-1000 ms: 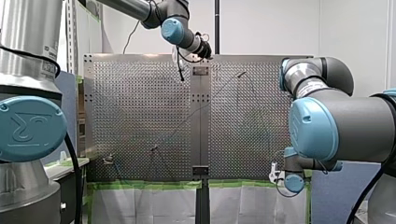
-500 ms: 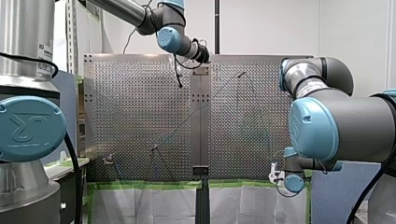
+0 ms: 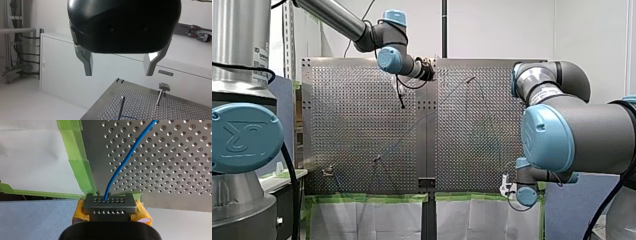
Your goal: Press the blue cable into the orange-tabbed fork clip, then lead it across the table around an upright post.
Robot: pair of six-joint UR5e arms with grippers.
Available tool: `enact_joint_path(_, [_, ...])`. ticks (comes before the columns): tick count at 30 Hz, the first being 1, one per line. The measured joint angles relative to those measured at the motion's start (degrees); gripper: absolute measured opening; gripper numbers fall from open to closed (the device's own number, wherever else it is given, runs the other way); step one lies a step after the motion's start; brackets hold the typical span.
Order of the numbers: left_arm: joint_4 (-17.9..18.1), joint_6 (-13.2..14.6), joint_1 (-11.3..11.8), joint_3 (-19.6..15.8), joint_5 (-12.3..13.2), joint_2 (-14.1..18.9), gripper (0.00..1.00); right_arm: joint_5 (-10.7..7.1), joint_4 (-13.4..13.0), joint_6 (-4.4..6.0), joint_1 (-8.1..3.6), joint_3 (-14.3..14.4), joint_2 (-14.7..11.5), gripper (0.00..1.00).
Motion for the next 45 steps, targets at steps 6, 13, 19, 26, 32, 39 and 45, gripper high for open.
enact_joint_path(6, [3.0,-2.8,0.3,-3.0,1.4,0.0,1.0,-0.07,0.7,-0.54,0.13,-0.4,0.0,0.0])
enact_joint_path(13, [6.2,-2.2,0.8,-6.2,0.7,-0.1,1.0,-0.09,1.1,-0.78,0.3,-0.5,0.0,0.0])
enact_joint_path(19, [9.6,-1.1,1.8,-9.6,-0.6,-0.2,1.0,-0.09,1.1,-0.79,0.44,-0.5,0.0,0.0])
enact_joint_path(26, [13.9,-0.6,3.3,-13.9,-1.2,-1.7,1.0,-0.09,1.1,-0.72,0.47,-0.5,0.0,0.0])
enact_joint_path(32, [17.4,0.6,4.6,-17.4,-1.6,-4.9,1.0,-0.09,1.1,-0.64,0.49,-0.5,0.0,0.0])
enact_joint_path(39, [21.5,0.9,5.9,-21.5,-1.6,-8.4,1.0,-0.12,1.1,-0.57,0.48,-0.5,0.0,0.0])
enact_joint_path(45, [24.7,2.4,6.5,-24.7,-1.7,-8.8,1.0,-0.12,1.1,-0.53,0.47,-0.5,0.0,0.0])
